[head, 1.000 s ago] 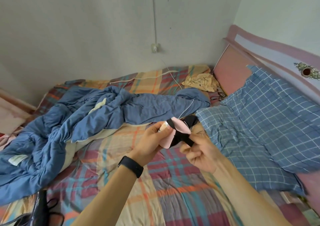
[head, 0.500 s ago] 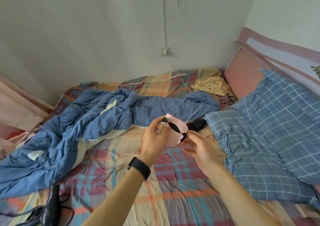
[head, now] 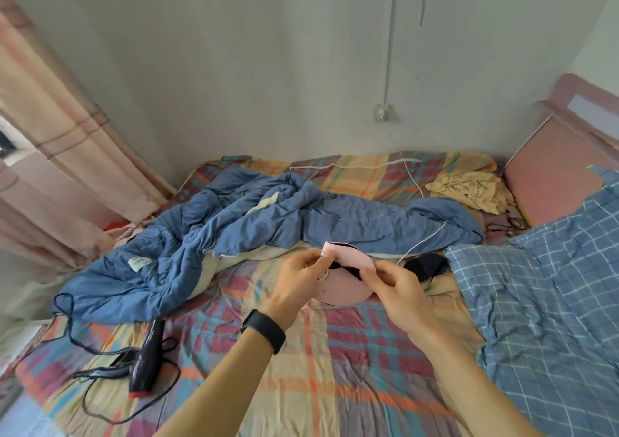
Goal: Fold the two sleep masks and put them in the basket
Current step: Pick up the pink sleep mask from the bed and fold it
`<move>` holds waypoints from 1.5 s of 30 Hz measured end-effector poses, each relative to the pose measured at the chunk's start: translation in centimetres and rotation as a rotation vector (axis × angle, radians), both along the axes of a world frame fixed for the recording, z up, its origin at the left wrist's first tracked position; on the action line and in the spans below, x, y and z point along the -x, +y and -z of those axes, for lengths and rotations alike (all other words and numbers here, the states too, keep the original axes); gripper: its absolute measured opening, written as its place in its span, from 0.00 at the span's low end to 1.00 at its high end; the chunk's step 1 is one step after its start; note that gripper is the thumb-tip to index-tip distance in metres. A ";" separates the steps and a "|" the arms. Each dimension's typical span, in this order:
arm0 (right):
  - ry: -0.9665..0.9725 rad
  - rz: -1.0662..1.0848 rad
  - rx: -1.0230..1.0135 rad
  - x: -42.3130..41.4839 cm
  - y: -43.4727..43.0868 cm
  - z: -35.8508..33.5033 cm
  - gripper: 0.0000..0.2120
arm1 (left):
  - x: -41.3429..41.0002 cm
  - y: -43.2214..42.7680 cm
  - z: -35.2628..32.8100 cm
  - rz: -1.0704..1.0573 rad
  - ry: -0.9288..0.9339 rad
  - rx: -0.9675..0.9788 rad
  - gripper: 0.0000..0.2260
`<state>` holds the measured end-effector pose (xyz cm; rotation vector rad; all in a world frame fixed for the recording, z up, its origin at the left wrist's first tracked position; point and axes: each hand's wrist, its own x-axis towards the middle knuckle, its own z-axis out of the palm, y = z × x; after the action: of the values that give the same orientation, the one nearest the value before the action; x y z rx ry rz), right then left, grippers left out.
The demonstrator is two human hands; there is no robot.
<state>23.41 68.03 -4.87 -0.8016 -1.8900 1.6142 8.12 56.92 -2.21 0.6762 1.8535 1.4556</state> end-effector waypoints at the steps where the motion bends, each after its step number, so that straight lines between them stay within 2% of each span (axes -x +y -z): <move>1: 0.017 -0.066 0.030 0.1 -0.1 0.2 0.08 | 0.3 -0.7 0.2 -0.019 -0.021 -0.008 0.16; 3: 0.070 -0.158 0.123 0.4 -0.3 0.7 0.09 | 0.6 -2.2 0.6 -0.058 -0.115 -0.025 0.16; 7: 0.097 -0.175 0.253 2.5 -1.7 2.7 0.09 | 0.7 -5.7 2.0 -0.104 -0.233 -0.034 0.10; 9: 0.077 -0.195 0.297 3.8 -3.5 3.8 0.09 | 0.8 -7.8 2.8 -0.155 -0.218 -0.020 0.06; 13: 0.026 -0.311 0.327 6.0 -7.6 5.5 0.14 | 1.3 -13.5 3.6 -0.216 -0.185 0.013 0.09; 18: -0.020 -0.496 0.353 9.1 -13.5 5.8 0.08 | 1.6 -21.7 3.5 -0.326 -0.131 0.072 0.11; 21: -0.054 -0.647 0.287 11.3 -18.4 4.9 0.08 | 1.8 -27.9 2.4 -0.457 -0.092 0.089 0.13; 25: -0.026 -0.718 0.219 15.0 -26.0 3.1 0.06 | 1.9 -36.2 1.6 -0.641 -0.039 0.126 0.04; 30: -0.030 -0.813 0.280 19.0 -38.5 2.6 0.05 | 2.4 -48.3 1.5 -0.773 -0.093 0.103 0.11; 34: -0.050 -0.940 0.268 21.9 -49.4 2.3 0.08 | 4.1 -58.9 1.7 -0.942 -0.007 0.085 0.07; 37: -0.066 -1.043 0.187 24.0 -56.9 1.4 0.09 | 5.2 -66.7 1.7 -1.006 0.039 0.097 0.07; 40: -0.043 -1.108 0.094 25.7 -63.1 0.4 0.07 | 5.6 -73.2 1.3 -1.050 0.055 0.103 0.09; 45: 0.014 -1.171 -0.123 28.9 -71.0 -0.5 0.07 | 7.4 -81.7 1.0 -1.060 0.129 0.277 0.08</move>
<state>-5.52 -2.97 -4.38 0.5280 -2.5923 2.0081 0.70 -24.80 -3.24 -0.4632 2.6152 1.6891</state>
